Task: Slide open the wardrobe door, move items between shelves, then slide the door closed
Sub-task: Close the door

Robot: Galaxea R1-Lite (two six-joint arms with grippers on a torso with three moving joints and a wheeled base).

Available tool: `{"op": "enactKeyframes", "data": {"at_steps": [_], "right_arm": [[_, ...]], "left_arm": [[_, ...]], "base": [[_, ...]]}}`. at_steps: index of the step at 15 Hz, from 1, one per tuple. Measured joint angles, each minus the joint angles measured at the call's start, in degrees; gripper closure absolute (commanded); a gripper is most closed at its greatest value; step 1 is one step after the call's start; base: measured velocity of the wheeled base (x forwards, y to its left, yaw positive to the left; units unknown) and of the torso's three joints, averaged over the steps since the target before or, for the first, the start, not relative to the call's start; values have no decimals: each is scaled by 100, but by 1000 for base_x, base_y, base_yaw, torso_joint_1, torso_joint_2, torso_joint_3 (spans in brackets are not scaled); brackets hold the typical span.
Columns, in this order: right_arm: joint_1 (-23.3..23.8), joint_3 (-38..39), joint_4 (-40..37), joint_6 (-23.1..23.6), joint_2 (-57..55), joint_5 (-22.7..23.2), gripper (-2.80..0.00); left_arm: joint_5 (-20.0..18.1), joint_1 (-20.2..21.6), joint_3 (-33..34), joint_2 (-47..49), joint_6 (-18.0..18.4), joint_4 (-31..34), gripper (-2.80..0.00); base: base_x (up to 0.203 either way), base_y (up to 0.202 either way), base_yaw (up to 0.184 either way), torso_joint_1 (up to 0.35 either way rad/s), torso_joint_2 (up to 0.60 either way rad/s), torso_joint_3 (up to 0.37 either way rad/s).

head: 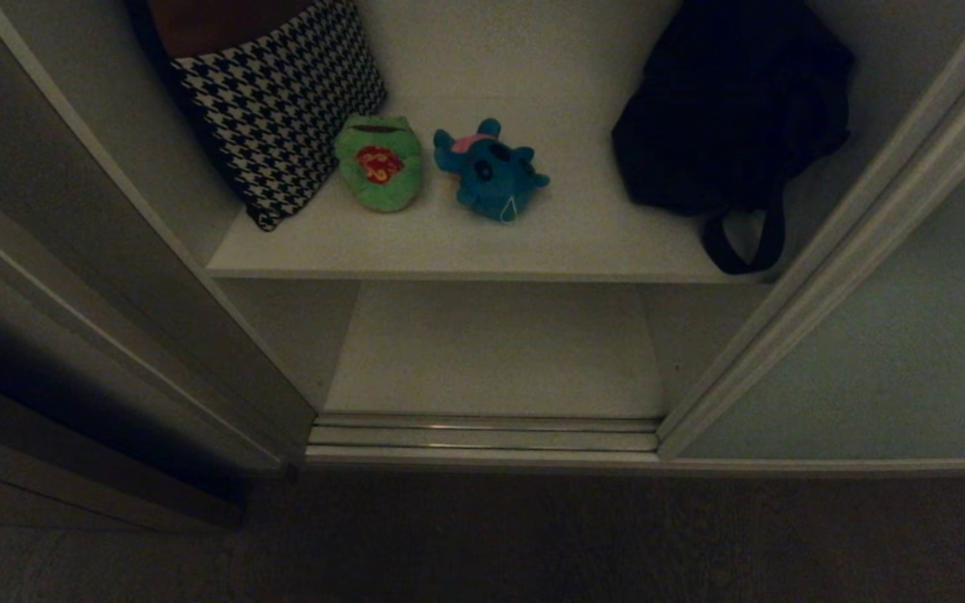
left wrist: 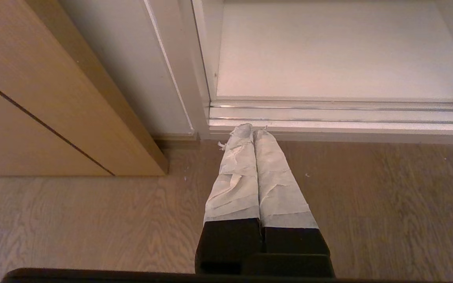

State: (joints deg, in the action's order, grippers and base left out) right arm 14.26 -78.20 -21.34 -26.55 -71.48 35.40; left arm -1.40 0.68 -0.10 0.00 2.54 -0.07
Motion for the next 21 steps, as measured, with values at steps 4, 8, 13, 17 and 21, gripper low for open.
{"op": "enactKeyframes", "data": {"at_steps": [4,8,13,17,21], "right_arm": [[-22,-15,109,-4,-223,-151,0],[-54,-106,114,-4,-448,-196,0],[-101,-244,236,-4,-702,-302,0],[-177,-305,249,-5,-804,-321,0],[-527,-262,217,-10,-750,-354,0]], "left_arm": [[0,0,0,0,0,-1,0],[2,0,0,0,0,-1,0],[2,0,0,0,-1,-1,0],[1,0,0,0,0,0,0],[0,0,0,0,0,-1,0]], "base": [[0,0,0,0,0,0],[0,0,0,0,0,0],[0,0,0,0,0,0],[0,0,0,0,0,0],[0,0,0,0,0,0]]}}
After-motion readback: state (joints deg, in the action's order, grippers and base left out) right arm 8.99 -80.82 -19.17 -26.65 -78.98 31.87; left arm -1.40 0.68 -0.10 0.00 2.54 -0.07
